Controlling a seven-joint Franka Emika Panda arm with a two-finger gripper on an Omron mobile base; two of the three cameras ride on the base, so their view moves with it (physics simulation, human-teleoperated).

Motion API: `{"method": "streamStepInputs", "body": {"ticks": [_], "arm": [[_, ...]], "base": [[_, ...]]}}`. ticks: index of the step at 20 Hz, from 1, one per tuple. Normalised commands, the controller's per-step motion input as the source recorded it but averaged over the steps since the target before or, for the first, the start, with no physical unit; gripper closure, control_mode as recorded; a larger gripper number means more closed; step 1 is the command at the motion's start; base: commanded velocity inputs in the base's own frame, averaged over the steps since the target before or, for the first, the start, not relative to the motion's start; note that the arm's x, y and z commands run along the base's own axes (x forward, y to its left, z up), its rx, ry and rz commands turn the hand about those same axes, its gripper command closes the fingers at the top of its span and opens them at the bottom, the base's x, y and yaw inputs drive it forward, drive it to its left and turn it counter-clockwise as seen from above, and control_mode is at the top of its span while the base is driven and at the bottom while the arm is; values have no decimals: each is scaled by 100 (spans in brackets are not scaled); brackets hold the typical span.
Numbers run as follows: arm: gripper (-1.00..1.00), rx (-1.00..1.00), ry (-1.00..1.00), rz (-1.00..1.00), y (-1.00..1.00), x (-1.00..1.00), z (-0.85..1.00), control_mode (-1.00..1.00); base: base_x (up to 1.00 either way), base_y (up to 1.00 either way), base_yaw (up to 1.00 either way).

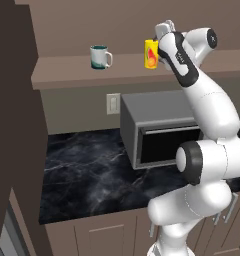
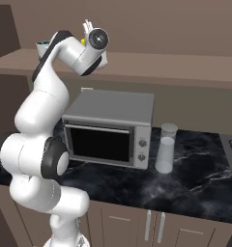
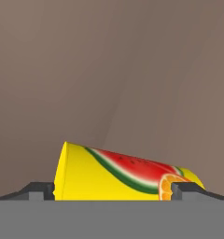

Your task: There is a tray on the dining counter. Grab the cup, mug, and pitcher and place them on the tray. The pitcher may be placed next to the tray if it cannot fit the tray.

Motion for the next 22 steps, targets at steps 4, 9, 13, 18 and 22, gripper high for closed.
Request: {"method": "streamStepInputs", "body": {"ticks": [4, 9, 13, 18, 22], "arm": [[-100, 0, 0, 0, 0, 0, 0, -100], [-100, 0, 3, 0, 0, 0, -2, -100], [-100, 0, 5, 0, 0, 0, -9, -100], [100, -1, 4, 0, 1, 0, -3, -100], [100, -2, 0, 0, 2, 0, 0, -100]], "base": [[0, 0, 0], [0, 0, 0], [0, 0, 0], [0, 0, 0], [0, 0, 0]]}}
